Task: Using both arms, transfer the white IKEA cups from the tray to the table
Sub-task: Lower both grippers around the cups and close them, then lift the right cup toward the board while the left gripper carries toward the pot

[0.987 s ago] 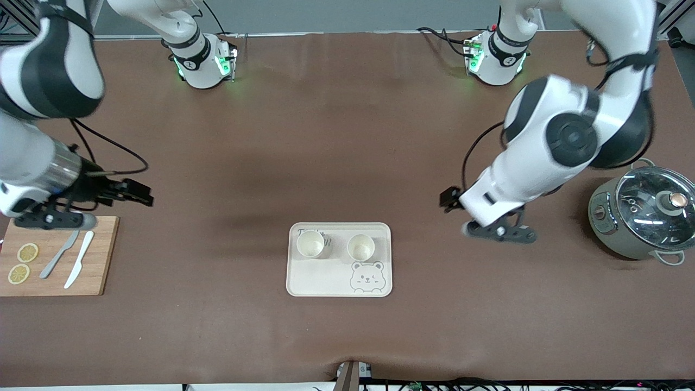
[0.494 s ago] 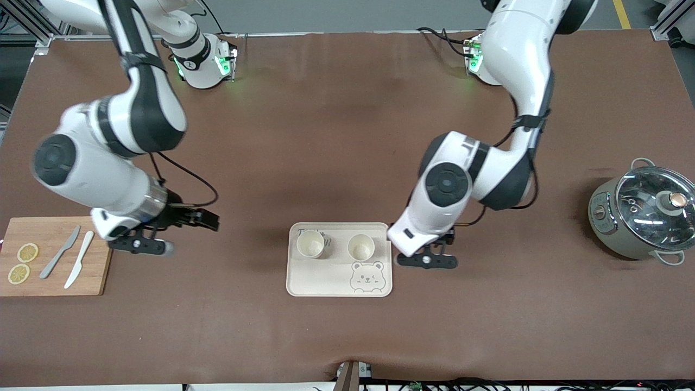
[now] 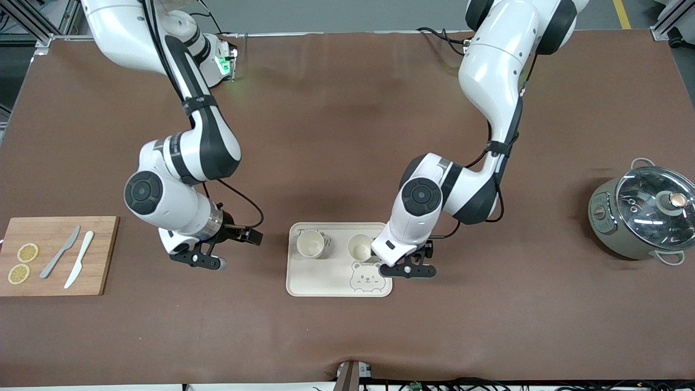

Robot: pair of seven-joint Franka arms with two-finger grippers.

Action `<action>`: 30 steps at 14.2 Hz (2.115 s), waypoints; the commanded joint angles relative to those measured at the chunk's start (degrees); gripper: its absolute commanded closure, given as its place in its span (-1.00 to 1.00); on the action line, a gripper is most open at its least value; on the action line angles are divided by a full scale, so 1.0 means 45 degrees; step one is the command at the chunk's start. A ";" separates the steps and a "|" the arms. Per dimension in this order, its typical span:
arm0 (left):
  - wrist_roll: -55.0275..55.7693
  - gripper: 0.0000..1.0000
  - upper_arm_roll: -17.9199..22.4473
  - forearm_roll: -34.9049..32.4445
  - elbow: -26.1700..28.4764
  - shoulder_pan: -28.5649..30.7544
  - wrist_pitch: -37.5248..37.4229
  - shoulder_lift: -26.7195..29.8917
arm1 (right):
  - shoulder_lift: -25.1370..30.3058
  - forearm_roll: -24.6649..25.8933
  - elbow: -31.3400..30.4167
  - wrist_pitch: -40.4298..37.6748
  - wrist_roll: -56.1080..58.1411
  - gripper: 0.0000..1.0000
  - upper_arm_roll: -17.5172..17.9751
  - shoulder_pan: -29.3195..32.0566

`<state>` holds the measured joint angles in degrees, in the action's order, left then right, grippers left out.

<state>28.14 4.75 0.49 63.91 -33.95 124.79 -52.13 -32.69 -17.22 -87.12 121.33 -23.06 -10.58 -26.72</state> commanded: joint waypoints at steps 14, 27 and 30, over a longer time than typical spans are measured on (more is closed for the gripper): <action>0.1735 -1.00 0.0273 -0.0207 -0.0394 -0.1108 0.1292 -0.1266 | -0.2657 -0.1036 0.1060 0.2391 -0.0463 -1.00 0.0222 -0.1582; 0.3903 1.00 0.0175 0.0262 -0.0199 -0.1050 0.1331 -0.1209 | -0.2756 -0.0528 0.1060 0.2724 -0.0267 1.00 0.0222 -0.1993; 0.3670 1.00 0.0234 0.0165 -0.0004 -0.0933 0.0866 -0.0565 | -0.2678 -0.0547 0.1157 0.2685 -0.0326 1.00 0.0222 -0.1993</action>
<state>45.23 4.94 0.88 63.01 -38.16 130.41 -57.07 -44.41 -20.69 -83.40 133.57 -24.12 -9.36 -35.49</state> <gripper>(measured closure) 0.965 0.974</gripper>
